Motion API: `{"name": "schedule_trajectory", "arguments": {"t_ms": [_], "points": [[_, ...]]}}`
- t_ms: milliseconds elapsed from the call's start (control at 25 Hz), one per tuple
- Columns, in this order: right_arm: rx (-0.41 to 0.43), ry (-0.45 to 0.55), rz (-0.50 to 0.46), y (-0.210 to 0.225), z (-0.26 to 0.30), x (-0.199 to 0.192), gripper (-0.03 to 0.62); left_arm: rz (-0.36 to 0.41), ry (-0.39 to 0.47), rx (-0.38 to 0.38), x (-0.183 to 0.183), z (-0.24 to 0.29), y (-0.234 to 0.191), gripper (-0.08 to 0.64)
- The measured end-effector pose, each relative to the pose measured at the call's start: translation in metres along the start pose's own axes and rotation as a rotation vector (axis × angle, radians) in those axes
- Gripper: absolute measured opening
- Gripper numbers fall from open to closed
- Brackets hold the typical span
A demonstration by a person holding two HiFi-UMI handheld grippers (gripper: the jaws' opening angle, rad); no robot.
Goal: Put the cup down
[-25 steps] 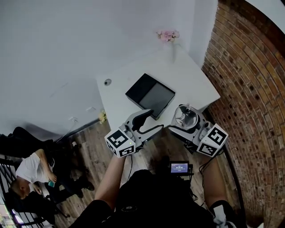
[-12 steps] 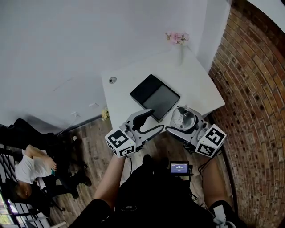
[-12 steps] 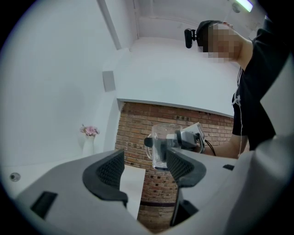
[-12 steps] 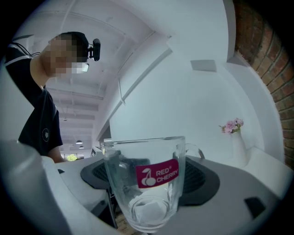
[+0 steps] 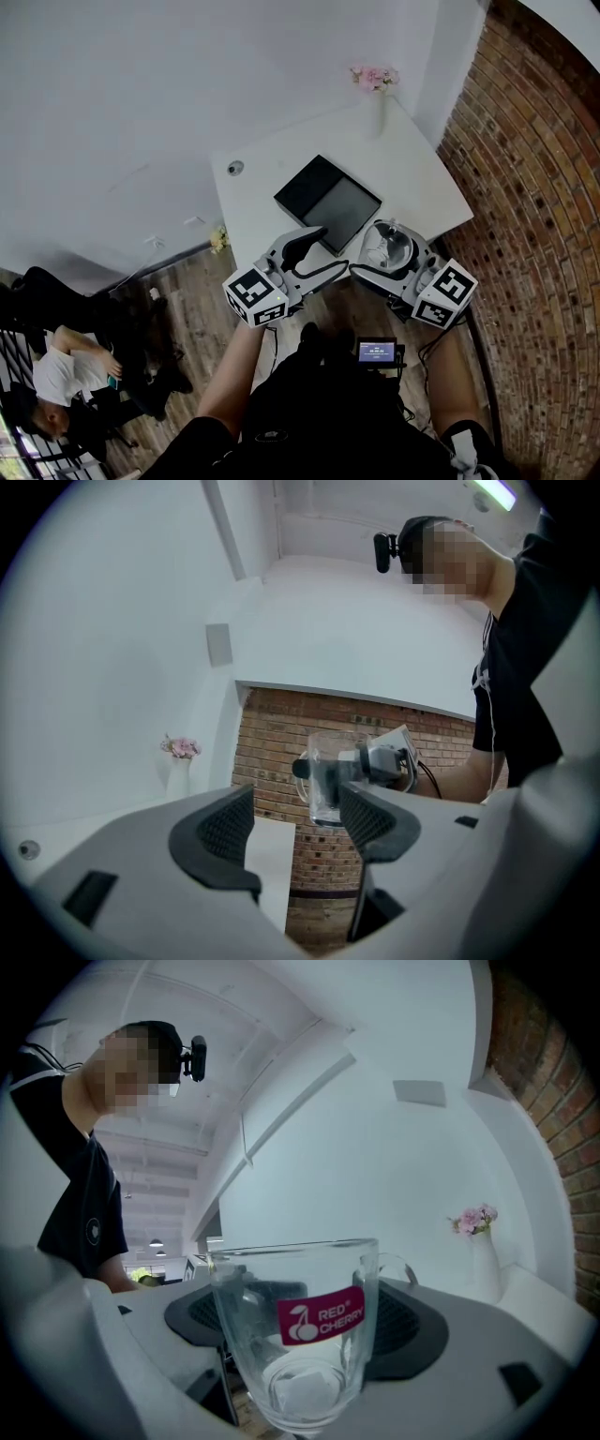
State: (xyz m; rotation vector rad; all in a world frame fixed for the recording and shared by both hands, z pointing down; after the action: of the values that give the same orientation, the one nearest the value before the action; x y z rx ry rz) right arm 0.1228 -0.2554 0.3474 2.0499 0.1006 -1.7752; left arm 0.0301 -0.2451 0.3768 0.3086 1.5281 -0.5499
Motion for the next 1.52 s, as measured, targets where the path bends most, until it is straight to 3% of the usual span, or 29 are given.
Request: {"name": "schedule_trajectory", "arguments": {"t_ms": [440, 1040, 1520], "points": [[-0.016, -0.024, -0.014, 0.003, 0.011, -0.002, 0.405, 0.014, -0.018, 0.019, -0.002, -0.015, -0.011, 0.263], [0.014, -0.038, 0.015, 0.023, 0.036, -0.01, 0.405, 0.033, 0.047, 0.135, -0.001, -0.028, -0.036, 0.084], [-0.011, -0.062, 0.043, 0.064, 0.083, -0.034, 0.405, 0.005, 0.048, 0.212, -0.019, -0.042, -0.073, 0.055]]}}
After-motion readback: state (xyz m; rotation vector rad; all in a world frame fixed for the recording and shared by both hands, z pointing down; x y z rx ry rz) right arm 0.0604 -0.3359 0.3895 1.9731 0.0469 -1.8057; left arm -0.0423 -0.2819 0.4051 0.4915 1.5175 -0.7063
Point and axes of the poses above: the fingertips, and each gripper's own axes: z forward along the fingers, y to its right, x out of its top, the point moved 3 cm from there along -z, backward along the fingers, and after that the axes turned 2 degrees about y, right-handed, at the moved point
